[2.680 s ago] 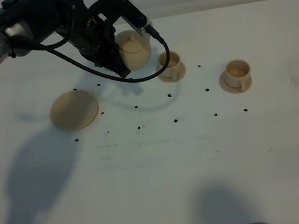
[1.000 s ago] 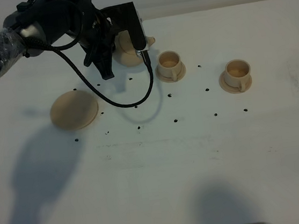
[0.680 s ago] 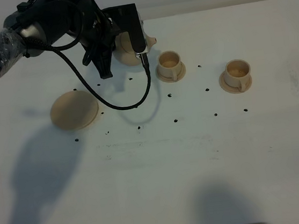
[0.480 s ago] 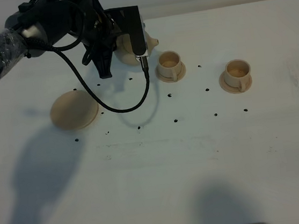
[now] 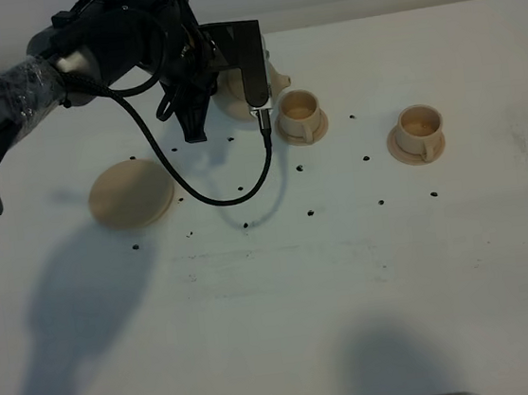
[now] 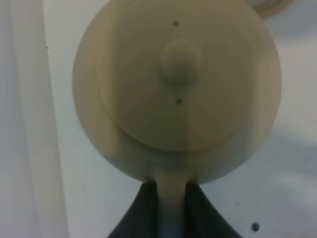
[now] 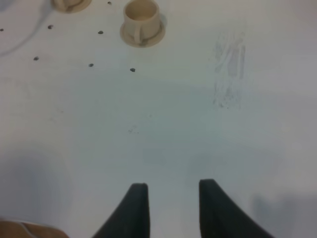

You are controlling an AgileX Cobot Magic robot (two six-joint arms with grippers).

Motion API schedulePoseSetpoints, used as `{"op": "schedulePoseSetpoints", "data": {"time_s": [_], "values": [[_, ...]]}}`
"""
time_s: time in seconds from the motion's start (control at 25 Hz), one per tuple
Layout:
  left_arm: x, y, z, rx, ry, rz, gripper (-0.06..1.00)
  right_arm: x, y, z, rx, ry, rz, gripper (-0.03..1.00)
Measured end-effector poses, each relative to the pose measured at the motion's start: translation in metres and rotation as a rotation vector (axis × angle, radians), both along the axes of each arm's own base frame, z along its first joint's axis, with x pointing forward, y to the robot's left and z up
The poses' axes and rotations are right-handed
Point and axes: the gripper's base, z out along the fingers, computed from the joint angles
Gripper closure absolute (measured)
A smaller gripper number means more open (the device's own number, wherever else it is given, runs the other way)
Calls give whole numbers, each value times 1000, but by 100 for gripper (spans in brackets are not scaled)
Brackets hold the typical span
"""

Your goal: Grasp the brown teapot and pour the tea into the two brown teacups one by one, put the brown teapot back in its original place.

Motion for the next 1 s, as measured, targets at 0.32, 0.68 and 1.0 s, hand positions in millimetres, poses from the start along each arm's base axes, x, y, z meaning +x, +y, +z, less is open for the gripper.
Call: {"op": "schedulePoseSetpoints", "data": {"time_s": [0.32, 0.68, 1.0], "values": [[1, 1, 0, 36, -17, -27, 78, 0, 0, 0, 0, 0, 0, 73], [1, 1, 1, 66, -31, -55, 78, 0, 0, 0, 0, 0, 0, 73], [1, -4, 2, 63, -61, -75, 78, 0, 0, 0, 0, 0, 0, 73]]}}
